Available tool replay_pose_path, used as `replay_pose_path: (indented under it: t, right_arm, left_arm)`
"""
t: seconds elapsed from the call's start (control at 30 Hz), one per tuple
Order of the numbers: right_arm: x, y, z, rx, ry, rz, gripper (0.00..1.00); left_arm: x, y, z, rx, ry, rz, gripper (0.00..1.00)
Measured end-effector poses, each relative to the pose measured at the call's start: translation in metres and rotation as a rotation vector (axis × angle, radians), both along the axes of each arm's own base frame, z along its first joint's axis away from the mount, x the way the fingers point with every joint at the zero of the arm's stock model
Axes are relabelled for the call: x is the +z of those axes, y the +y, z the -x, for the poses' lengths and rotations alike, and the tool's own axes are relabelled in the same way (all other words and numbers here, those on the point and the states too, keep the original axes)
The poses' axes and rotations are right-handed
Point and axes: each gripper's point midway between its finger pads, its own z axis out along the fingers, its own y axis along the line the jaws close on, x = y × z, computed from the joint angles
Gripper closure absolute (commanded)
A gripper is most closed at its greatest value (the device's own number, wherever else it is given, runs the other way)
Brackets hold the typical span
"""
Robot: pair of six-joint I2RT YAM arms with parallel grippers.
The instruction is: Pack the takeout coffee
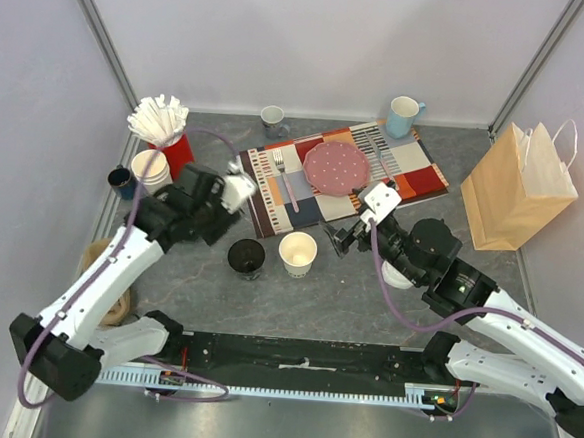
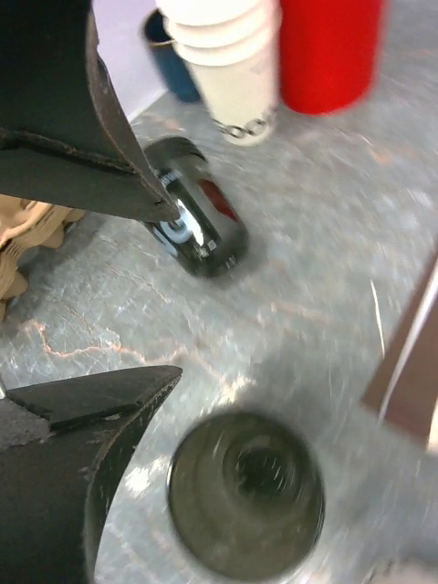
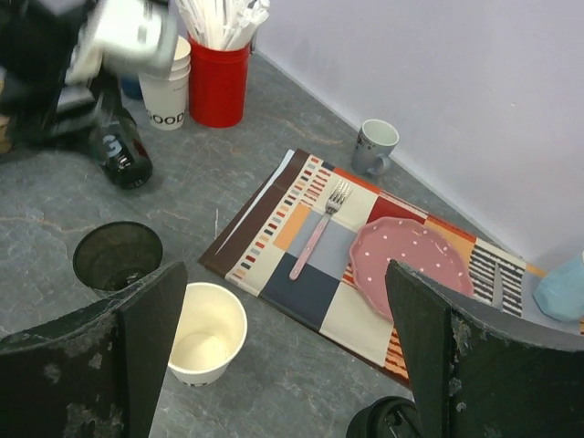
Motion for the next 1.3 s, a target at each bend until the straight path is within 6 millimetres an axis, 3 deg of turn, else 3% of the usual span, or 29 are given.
replay_pose_path:
  t: [0.1,0.2,0.37,0.47,0.9,1.1,1.3]
  right_arm:
    - [-0.012,0.005,-0.002,0.011,0.018,0.024,0.02]
    - [-0.03,0.011,-0.007,0.028,0.052,0.058,0.02]
    - [-0.07,0.006,-0.022,0.027,0.137,0.099,0.02]
    - [-0.079,0.001,-0.029,0.023,0.168,0.088,0.02]
    - [-0.072,0.007,-0.025,0.086,0.187,0.035,0.02]
    - [-0.076,0.008,-0.025,0.095,0.198,0.043,0.02]
    - [-0.069,0.011,-0.02,0.124,0.204,0.046,0.02]
  left_arm:
    - [0.008,0.054,-0.023,0.231,-0.018,0.081,0.29]
    - [0.01,0.096,-0.032,0.39,-0.018,0.154,0.26]
    - [-0.002,0.153,-0.035,0.578,0.032,0.273,0.26]
    - [-0.016,0.174,-0.039,0.629,0.086,0.333,0.24]
    - [-0.058,0.198,-0.064,0.645,0.193,0.54,0.24]
    - [-0.061,0.195,-0.073,0.611,0.17,0.572,0.27]
    - [-0.085,0.189,-0.072,0.6,0.201,0.602,0.31]
